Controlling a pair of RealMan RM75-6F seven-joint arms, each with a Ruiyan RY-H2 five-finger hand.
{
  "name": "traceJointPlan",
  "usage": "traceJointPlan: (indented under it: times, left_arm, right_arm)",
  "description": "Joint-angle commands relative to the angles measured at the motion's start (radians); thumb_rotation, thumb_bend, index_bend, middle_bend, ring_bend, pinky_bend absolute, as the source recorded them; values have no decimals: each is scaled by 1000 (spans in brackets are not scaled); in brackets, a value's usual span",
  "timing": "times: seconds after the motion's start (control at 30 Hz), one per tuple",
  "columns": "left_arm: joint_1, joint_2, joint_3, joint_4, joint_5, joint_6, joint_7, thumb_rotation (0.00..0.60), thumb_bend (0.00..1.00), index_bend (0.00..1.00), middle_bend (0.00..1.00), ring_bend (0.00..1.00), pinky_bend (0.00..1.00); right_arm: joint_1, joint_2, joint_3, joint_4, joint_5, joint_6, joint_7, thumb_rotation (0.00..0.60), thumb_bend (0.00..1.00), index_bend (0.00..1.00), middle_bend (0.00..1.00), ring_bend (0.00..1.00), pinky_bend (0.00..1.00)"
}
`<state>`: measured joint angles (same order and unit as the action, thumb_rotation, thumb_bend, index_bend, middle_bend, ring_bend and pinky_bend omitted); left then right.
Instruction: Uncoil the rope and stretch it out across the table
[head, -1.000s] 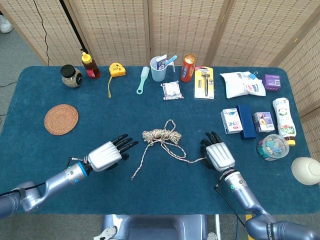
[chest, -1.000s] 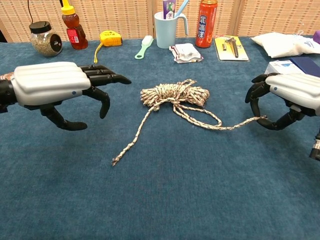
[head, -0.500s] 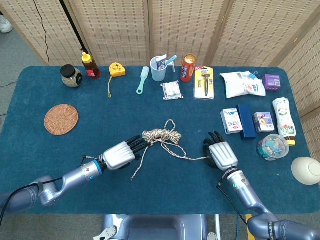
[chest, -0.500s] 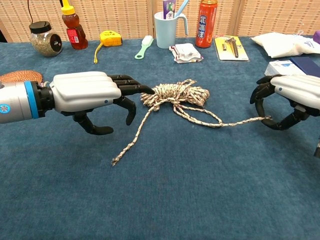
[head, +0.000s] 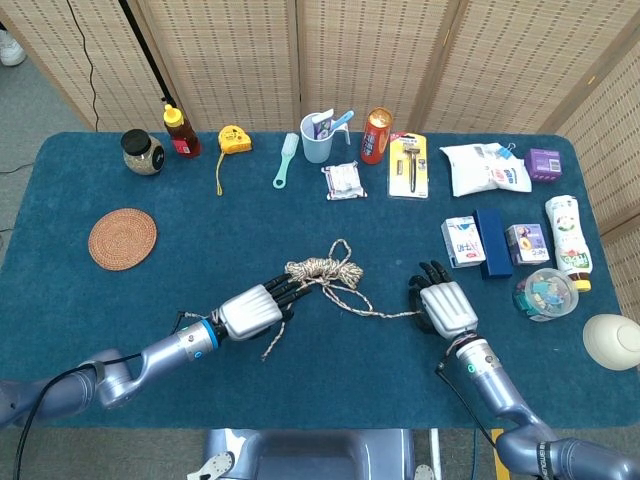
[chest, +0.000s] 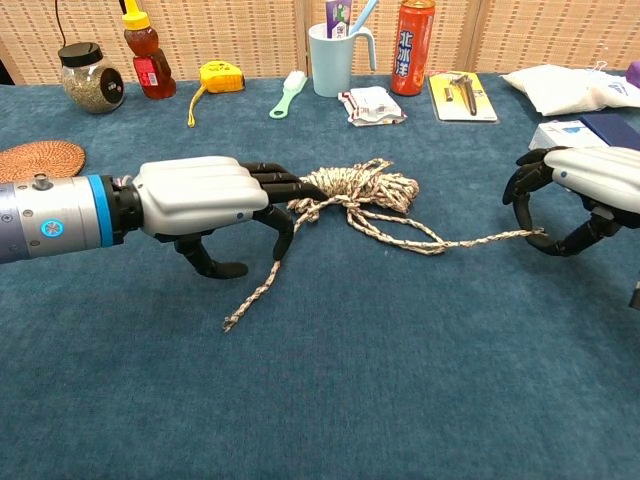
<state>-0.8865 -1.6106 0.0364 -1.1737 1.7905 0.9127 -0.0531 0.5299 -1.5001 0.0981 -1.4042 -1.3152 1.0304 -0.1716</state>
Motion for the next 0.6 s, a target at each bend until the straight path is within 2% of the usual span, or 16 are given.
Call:
traceJointPlan:
  times: [0.03,0.6]
  left_arm:
    - [-5,-7,3,6,-5,-2,0,600,342,421,0,0,0]
    - [-29,-45,10,39,-44,-16,5,600,342,423,0,0,0]
  right_arm:
    - [0,-1,0,3,0,-1,1,600,522,635,290,81,0]
    - [1,-3,1,16,1,-7,19,600,522,636,291,82,0]
